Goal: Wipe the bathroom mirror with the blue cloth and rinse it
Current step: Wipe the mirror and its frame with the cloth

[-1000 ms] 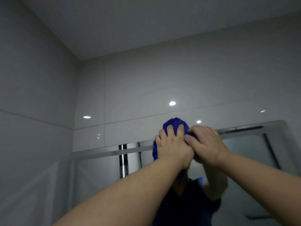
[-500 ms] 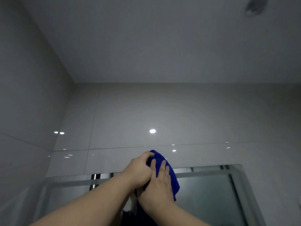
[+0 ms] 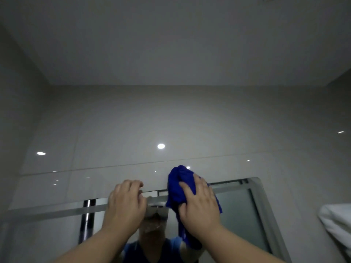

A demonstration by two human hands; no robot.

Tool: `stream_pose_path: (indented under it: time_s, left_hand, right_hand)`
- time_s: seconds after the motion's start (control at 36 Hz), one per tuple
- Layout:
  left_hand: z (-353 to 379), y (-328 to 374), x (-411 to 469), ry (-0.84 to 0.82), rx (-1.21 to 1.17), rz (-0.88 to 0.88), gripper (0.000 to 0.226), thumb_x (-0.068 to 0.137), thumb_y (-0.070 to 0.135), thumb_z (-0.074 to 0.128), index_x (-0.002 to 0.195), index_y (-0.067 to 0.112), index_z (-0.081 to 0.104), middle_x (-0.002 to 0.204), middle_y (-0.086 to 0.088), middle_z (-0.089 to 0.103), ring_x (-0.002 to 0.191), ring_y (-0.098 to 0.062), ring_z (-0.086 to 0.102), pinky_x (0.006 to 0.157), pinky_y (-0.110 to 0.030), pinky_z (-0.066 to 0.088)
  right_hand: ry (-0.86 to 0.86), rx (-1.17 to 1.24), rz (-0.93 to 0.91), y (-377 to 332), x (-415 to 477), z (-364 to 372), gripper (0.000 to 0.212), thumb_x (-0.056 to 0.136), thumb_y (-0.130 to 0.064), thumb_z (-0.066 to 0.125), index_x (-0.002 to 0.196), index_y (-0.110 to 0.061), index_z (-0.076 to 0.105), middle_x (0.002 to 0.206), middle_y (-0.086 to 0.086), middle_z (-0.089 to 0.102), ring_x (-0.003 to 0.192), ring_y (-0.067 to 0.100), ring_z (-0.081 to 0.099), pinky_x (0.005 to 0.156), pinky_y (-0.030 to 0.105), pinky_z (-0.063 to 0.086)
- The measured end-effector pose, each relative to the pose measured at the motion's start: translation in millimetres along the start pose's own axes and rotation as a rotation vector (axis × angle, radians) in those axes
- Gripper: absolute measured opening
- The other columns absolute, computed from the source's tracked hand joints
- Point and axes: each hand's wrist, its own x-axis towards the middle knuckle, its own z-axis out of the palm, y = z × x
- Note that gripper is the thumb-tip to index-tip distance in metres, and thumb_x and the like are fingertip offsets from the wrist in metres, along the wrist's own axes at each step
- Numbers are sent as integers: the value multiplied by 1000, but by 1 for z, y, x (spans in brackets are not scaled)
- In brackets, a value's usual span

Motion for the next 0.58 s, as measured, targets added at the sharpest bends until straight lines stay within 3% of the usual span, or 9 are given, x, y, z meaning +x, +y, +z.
stream_pose_path:
  time_s: [0.11,0.31,0.47,0.58]
  left_hand:
    - [25,-22,-9,89,136,81,8,99,36,46,100,32,53,90,9,45,85,-16,42,82,-36,39]
    - [39,-26,-10,168,141,105,13,99,33,42,99,26,53,88,6,45,84,-19,40,84,-40,39]
    - [42,-31,-12,173,105,105,20,107,34,36,102,28,53,90,8,48,86,-17,42,86,-39,40]
    - [39,-35,-10,125,45,134,25,105,41,33,106,28,54,93,7,49,88,-17,44,90,-40,42]
  right_hand:
    - [14,-30,159,71,4,-17,69,86,-46,49,154,-32,47,167,17,37,152,40,40,125,56,37]
    - [75,57,315,158,8,-36,67,88,-36,63,151,-29,44,160,13,40,144,39,44,123,52,40]
    - [230,152,383,113,-2,5,72,93,-48,39,159,-21,44,173,23,22,158,45,22,133,61,16]
    - [259,153,162,43,-21,35,66,100,-53,34,160,-29,48,176,20,21,162,43,19,134,60,8]
